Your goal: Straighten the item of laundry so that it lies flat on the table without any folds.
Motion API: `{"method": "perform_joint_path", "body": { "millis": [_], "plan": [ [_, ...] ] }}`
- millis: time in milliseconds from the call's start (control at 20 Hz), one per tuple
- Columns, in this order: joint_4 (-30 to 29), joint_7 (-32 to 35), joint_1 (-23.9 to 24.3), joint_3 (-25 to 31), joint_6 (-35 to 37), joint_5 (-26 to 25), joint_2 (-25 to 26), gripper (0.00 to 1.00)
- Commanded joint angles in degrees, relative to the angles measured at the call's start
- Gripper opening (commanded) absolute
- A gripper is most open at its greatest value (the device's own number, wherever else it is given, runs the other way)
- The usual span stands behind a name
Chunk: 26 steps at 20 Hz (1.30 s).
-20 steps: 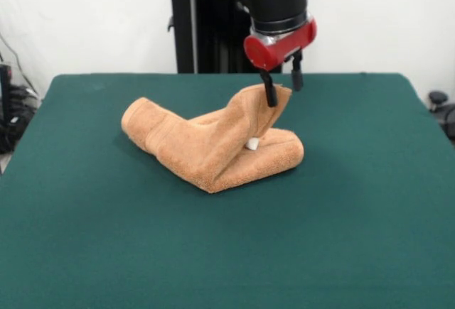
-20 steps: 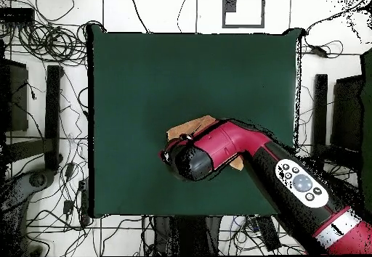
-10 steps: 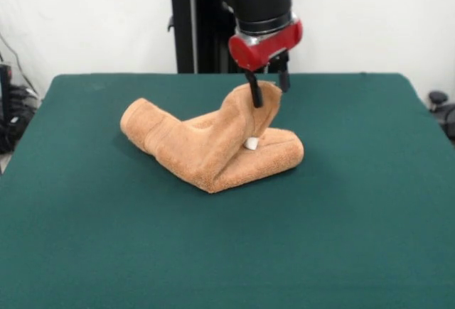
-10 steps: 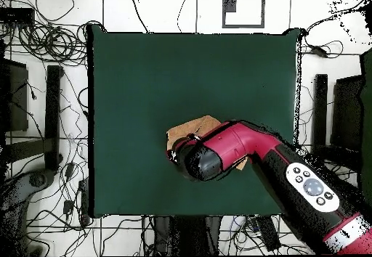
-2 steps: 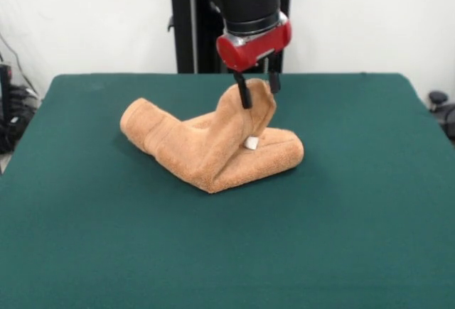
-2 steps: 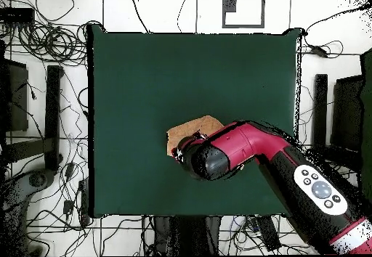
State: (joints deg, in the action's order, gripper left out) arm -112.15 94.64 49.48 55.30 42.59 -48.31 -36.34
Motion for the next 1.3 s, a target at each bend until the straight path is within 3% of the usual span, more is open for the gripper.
{"method": "perform_joint_path", "body": {
  "millis": [50,650,950,1300],
  "plan": [
    [2.4,-3.9,-2.6,-1.6,-2.0,-1.7,-1.6,0.0],
    [2.0,-1.6,-3.0,-2.4,-3.2,-1.8,-2.5,0.0],
    [2.8,2.9,-1.6,-3.0,-4.5,1.5,-3.7,0.0],
    [4.3,1.2,-1.0,-3.5,-2.7,3.4,-3.0,0.0]
  ]
}}
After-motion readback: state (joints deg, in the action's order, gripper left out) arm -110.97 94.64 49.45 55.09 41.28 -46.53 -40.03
